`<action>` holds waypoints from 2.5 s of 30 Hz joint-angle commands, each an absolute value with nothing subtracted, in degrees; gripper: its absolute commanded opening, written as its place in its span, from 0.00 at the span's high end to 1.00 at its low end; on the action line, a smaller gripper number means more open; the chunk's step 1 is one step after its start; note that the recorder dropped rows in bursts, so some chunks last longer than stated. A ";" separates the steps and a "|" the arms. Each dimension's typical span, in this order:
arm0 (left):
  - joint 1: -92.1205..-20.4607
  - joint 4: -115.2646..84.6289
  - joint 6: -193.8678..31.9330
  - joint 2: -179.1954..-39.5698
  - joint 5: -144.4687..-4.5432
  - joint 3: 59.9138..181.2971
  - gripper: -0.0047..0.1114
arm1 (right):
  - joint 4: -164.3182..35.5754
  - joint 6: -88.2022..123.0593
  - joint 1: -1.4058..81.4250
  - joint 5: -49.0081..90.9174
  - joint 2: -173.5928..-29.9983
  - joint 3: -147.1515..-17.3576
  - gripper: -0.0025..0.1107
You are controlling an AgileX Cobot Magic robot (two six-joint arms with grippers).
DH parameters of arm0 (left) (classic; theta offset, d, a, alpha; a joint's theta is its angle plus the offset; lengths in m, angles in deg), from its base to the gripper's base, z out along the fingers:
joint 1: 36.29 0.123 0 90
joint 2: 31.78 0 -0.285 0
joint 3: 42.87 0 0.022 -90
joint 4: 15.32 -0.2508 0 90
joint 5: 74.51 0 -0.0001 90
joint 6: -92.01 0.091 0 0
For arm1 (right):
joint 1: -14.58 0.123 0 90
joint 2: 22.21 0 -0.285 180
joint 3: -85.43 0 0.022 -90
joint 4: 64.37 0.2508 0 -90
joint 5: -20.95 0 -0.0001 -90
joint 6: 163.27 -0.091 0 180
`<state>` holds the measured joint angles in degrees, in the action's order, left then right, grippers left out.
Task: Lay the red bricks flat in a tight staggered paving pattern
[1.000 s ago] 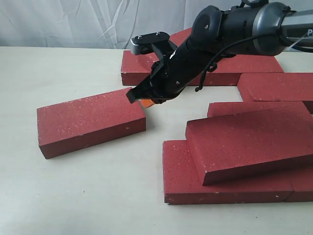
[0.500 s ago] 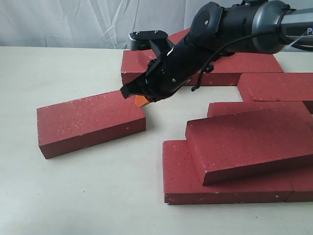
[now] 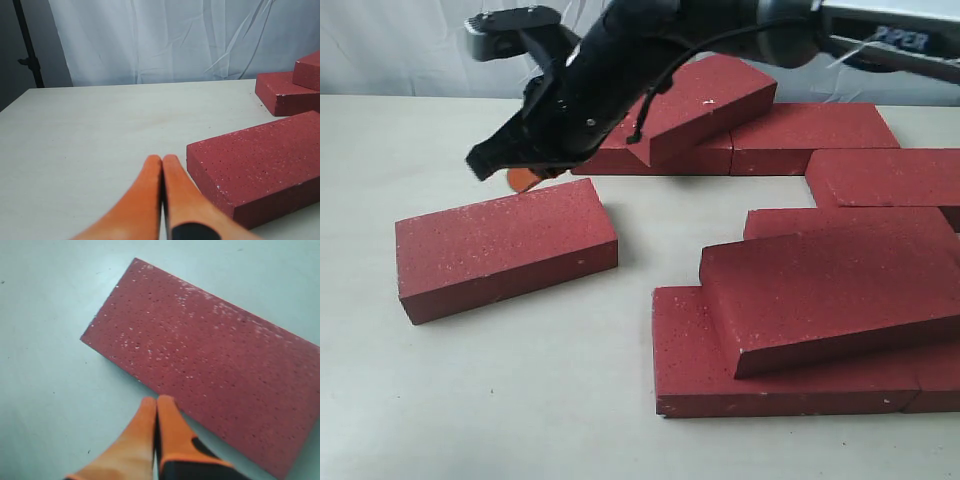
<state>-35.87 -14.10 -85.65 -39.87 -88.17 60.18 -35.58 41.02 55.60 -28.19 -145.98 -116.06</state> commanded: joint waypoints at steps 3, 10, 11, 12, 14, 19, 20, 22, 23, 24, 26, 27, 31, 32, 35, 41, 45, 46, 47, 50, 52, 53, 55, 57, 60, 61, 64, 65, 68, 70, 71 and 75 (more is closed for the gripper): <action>-35.83 -14.07 -86.02 -39.57 -87.53 59.91 0.96 | -44.82 35.63 62.61 -31.51 -152.17 -125.11 0.98; -35.83 -14.07 -86.02 -39.57 -87.53 59.91 0.96 | -44.80 34.59 64.34 -29.17 -157.80 -129.59 0.98; -35.83 -14.07 -86.02 -39.57 -87.53 59.91 0.96 | -44.80 34.59 64.34 -28.28 -158.48 -129.59 0.98; -35.83 -14.07 -86.02 -39.57 -87.53 59.91 0.96 | -45.23 34.47 64.21 -27.70 -159.37 -129.59 0.98; -35.83 -14.07 -86.02 -39.57 -87.53 59.91 0.96 | -47.39 32.24 63.96 -27.23 -160.55 -129.59 0.98; -35.83 -14.07 -86.02 -39.57 -87.53 59.91 0.96 | -54.47 26.48 63.70 -27.34 -163.09 -129.59 0.98; -35.83 -14.07 -86.02 -39.57 -87.53 59.91 0.96 | -56.15 25.52 63.70 -27.35 -163.37 -129.59 0.98; -35.83 -14.07 -86.02 -39.57 -87.53 59.91 0.96 | -58.06 22.67 63.58 -29.30 -163.48 -129.59 0.98; -35.83 -14.07 -86.02 -39.57 -87.53 59.91 0.96 | -58.07 21.96 63.20 -30.36 -163.48 -129.59 0.98; -35.83 -14.07 -86.02 -39.57 -87.53 59.91 0.96 | -57.94 21.73 62.91 -30.87 -163.48 -129.59 0.98; -35.83 -14.07 -86.02 -39.57 -87.53 59.91 0.96 | -56.43 20.99 61.79 -31.45 -163.48 -129.59 0.98; -35.83 -14.07 -86.02 -39.57 -87.53 59.91 0.96 | -54.47 20.99 61.24 -31.45 -163.48 -129.59 0.98; -35.83 -14.07 -86.02 -39.57 -87.53 59.91 0.96 | -47.63 21.18 59.89 -31.64 -163.48 -129.59 0.98; -35.83 -14.07 -86.02 -39.57 -87.53 59.91 0.96 | -47.33 21.18 59.77 -31.64 -163.48 -129.59 0.98; -35.83 -14.07 -86.02 -39.57 -87.53 59.91 0.96 | -46.34 22.53 59.77 -31.64 -163.48 -129.59 0.98; -35.83 -14.07 -86.02 -39.57 -87.53 59.91 0.96 | -42.05 27.50 59.96 -28.04 -163.48 -129.59 0.98; -35.83 -14.07 -86.02 -39.57 -87.53 59.91 0.96 | -41.50 27.50 59.96 -23.54 -163.48 -129.59 0.98; -35.83 -14.07 -86.02 -39.57 -87.53 59.91 0.96 | -41.50 27.50 59.96 -22.38 -163.48 -129.59 0.98; -35.83 -14.07 -86.02 -39.57 -87.53 59.91 0.96 | -41.50 27.50 59.96 -21.33 -163.48 -129.59 0.98; -35.83 -14.07 -86.02 -39.57 -87.53 59.91 0.96 | -41.38 27.50 59.96 -19.68 -163.83 -129.59 0.98; -35.83 -14.07 -86.02 -39.57 -87.53 59.91 0.96 | -41.38 27.26 60.00 -19.42 -164.44 -129.59 0.98; -35.83 -14.07 -86.02 -39.57 -87.53 59.91 0.96 | -41.38 27.26 60.00 -19.42 -164.98 -129.59 0.98; -35.83 -14.07 -86.02 -39.57 -87.53 59.91 0.96 | -41.77 27.26 60.00 -19.42 -165.71 -129.59 0.98; -35.83 -14.07 -86.02 -39.57 -87.53 59.91 0.96 | -42.02 27.07 60.00 -19.42 -166.30 -129.59 0.98; -35.83 -14.07 -86.02 -39.57 -87.53 59.91 0.96 | -42.66 25.38 59.88 -19.42 -166.55 -129.59 0.98; -35.83 -14.07 -86.02 -39.57 -87.53 59.91 0.96 | -43.84 24.15 59.88 -19.42 -166.55 -129.59 0.98; -35.83 -14.07 -86.02 -39.57 -87.53 59.91 0.96 | -48.86 17.28 59.88 -19.56 -166.55 -129.59 0.98; -35.83 -14.07 -86.02 -39.57 -87.53 59.91 0.96 | -51.12 14.48 59.88 -19.77 -166.55 -129.59 0.98; -35.83 -14.07 -86.02 -39.57 -87.53 59.91 0.96 | -57.04 7.88 59.88 -20.48 -166.55 -129.59 0.98; -35.83 -14.07 -86.02 -39.57 -87.53 59.91 0.96 | -59.65 5.19 59.75 -21.39 -166.55 -129.59 0.98; -35.83 -14.07 -86.02 -39.57 -87.53 59.91 0.96 | -60.76 3.87 59.63 -21.85 -166.55 -129.59 0.98; -35.83 -14.07 -86.02 -39.57 -87.53 59.91 0.96 | -61.96 0.47 58.53 -23.07 -166.55 -129.59 0.98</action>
